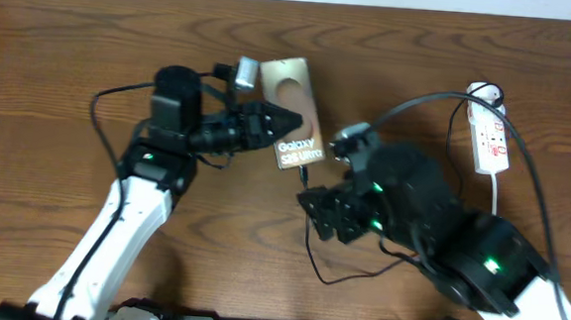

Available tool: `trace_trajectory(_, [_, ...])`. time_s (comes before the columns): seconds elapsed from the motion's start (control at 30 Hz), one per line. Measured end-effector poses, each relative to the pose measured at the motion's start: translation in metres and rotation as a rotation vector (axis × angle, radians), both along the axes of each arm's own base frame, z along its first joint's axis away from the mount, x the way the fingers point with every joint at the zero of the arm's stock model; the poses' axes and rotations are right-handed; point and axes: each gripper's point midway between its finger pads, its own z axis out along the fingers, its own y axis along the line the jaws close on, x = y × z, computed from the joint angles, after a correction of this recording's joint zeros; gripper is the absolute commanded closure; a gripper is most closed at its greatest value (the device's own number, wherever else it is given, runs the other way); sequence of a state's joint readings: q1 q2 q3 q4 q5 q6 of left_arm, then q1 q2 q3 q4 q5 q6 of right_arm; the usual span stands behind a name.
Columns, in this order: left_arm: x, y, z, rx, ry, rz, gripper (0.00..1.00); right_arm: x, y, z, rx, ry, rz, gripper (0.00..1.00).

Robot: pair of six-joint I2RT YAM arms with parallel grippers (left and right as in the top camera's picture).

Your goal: Plug charger to phone and switch on socket

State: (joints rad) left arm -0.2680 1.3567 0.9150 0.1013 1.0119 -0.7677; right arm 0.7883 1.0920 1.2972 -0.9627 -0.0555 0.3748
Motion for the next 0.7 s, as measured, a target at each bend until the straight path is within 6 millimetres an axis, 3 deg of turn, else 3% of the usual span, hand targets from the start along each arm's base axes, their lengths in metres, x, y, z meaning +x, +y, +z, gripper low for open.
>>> trace_trajectory(0.2, [0.018,-0.009,-0.079,0.081,0.130,-0.038,0.92,-0.003,-0.031,0.021,-0.006,-0.099,-0.084,0.10])
trace_trajectory(0.43, [0.023,-0.006,-0.168,0.159,0.275,-0.069,0.92,-0.008,-0.046,0.028,-0.014,-0.130,-0.117,0.08])
trace_trajectory(0.53, [0.020,-0.005,-0.190,0.178,0.305,-0.086,0.92,-0.008,-0.047,0.026,-0.025,-0.126,-0.121,0.08])
trace_trajectory(0.7, [0.015,-0.001,-0.204,0.228,0.308,-0.092,0.92,-0.006,-0.046,0.023,-0.037,-0.118,-0.123,0.07])
